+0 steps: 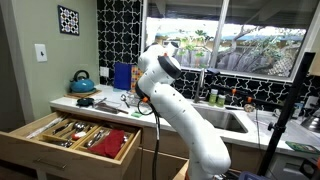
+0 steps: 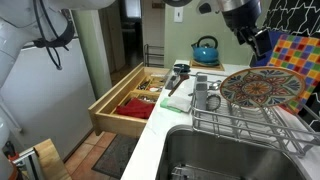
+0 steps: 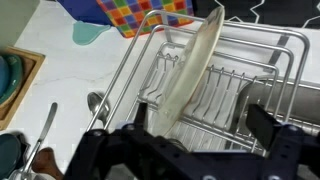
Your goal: Pick up the plate from the dish rack, turn it one hundred and eighty degrees clockwise and put it back in the dish rack
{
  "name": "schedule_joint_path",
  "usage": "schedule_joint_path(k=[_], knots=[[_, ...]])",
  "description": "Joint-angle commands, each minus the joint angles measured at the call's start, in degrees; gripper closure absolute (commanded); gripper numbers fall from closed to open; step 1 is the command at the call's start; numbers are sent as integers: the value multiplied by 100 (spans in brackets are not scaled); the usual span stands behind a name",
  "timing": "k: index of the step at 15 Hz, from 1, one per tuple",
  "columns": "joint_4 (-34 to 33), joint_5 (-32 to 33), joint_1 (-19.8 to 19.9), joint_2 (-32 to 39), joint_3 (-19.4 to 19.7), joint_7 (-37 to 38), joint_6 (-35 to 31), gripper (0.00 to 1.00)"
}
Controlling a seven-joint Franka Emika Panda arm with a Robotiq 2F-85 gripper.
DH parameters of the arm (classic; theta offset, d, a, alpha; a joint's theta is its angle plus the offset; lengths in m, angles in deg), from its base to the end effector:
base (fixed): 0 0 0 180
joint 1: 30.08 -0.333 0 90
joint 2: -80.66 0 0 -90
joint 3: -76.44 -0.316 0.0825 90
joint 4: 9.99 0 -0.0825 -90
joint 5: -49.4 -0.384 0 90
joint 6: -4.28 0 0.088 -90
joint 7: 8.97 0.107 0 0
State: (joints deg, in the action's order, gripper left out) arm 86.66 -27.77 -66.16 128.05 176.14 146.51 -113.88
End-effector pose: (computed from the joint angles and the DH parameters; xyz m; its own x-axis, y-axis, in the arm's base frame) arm 0.5200 -0.3628 0.5913 -0.4490 0.6471 -0.6162 0.6448 0.7120 0.2779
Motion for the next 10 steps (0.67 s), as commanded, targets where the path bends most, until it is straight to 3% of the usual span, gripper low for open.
schedule_joint_path(k=[1, 5, 6, 10], knots=[[-6, 469, -101, 224, 453, 194, 399, 0], [44, 734, -203, 221, 617, 169, 424, 0], [-42, 945, -221, -231, 265, 96, -23, 0], [-55, 1130, -245, -344, 161, 92, -195, 0]])
